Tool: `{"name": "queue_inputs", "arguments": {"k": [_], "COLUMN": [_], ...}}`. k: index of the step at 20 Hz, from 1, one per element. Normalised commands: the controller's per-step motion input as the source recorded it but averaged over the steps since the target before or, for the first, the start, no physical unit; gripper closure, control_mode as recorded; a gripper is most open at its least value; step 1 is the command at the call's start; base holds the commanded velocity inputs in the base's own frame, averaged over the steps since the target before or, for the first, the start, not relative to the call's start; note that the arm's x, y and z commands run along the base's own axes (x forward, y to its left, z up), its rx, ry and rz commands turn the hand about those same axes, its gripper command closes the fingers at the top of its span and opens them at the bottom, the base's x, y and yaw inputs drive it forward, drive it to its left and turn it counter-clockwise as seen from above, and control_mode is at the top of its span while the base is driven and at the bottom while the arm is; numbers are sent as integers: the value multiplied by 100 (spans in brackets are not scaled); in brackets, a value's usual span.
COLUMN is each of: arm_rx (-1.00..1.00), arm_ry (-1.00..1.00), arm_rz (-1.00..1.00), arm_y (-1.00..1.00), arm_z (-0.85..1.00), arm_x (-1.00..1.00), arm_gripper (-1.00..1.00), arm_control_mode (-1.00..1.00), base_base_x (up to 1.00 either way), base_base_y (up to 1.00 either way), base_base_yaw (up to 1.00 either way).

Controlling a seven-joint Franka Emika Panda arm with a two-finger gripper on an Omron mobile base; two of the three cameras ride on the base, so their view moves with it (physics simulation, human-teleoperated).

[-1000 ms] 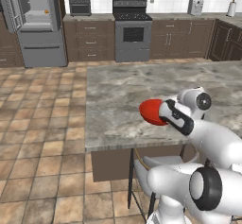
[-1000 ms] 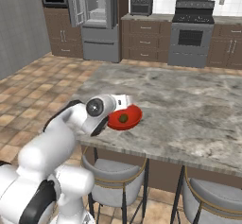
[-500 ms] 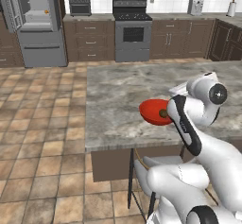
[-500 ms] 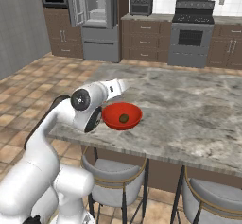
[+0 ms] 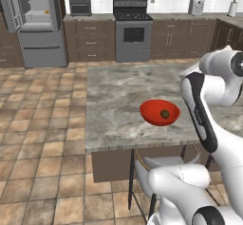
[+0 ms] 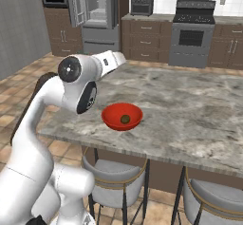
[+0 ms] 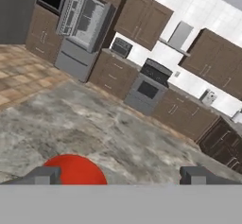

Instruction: Retrieve the kiwi and orange from the fridge and place them into the bowl on the dining table.

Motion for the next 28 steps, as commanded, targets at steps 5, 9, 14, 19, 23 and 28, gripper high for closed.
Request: {"name": "queue_inputs", "arguments": {"k": [5, 9, 14, 19, 23, 28], "arm_rx": [-9, -6, -1, 0, 0, 0], "arm_ry": [13, -11, -35, -35, -23, -3], "arm_rz": [10, 12, 9, 7, 4, 4], "arm_y": [49, 69, 51, 12, 0, 0], "arm_z": [9, -61, -80, -41, 0, 18], "arm_x": [-41, -72, -92, -75, -37, -18], "arm_gripper": [-100, -100, -100, -100, -100, -100], "arm_control_mode": [-100, -100, -100, -100, -100, -100], "base_base_x": [0, 0, 0, 0, 0, 0], "base_base_y": [0, 0, 0, 0, 0, 0], "base_base_yaw": [0, 0, 0, 0, 0, 0]}}
